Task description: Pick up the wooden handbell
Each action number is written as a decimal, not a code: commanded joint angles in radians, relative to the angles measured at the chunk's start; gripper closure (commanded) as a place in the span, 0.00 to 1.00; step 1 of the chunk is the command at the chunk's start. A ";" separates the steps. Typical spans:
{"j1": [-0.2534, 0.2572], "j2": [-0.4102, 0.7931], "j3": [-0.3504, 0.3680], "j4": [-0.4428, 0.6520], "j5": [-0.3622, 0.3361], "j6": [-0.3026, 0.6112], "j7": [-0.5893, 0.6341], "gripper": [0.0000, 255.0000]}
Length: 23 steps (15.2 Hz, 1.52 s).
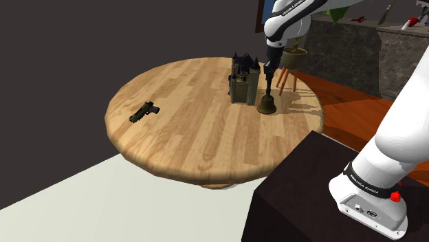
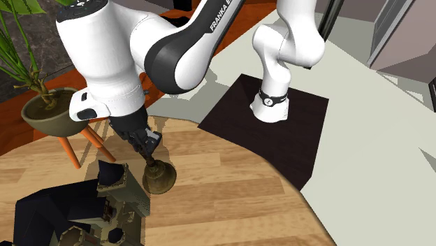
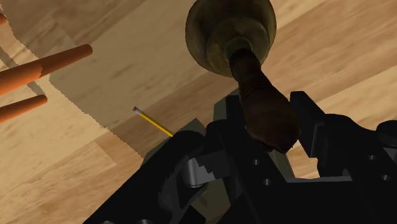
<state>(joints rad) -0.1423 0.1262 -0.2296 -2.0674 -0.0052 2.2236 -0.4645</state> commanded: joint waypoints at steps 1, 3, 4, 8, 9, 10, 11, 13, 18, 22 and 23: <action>0.000 0.001 0.000 0.000 0.000 0.001 0.000 1.00; 0.000 0.001 0.000 0.000 0.000 0.001 0.000 1.00; 0.000 0.001 0.000 0.000 0.000 0.001 0.000 1.00; 0.000 0.001 0.000 -0.002 0.000 0.003 0.001 1.00; 0.001 -0.006 0.000 0.004 -0.002 -0.010 0.002 1.00; 0.001 -0.012 0.000 0.010 -0.003 -0.022 0.002 1.00; 0.001 -0.018 0.000 0.017 -0.005 -0.035 0.003 1.00; 0.002 -0.030 -0.001 0.031 -0.008 -0.060 0.005 1.00; 0.003 -0.056 -0.001 0.069 -0.014 -0.124 0.008 1.00; 0.004 -0.073 -0.001 0.104 -0.018 -0.175 0.009 1.00; 0.004 -0.077 0.000 0.113 -0.019 -0.188 0.010 1.00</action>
<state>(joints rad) -0.1391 0.0560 -0.2308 -1.9618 -0.0225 2.0495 -0.4573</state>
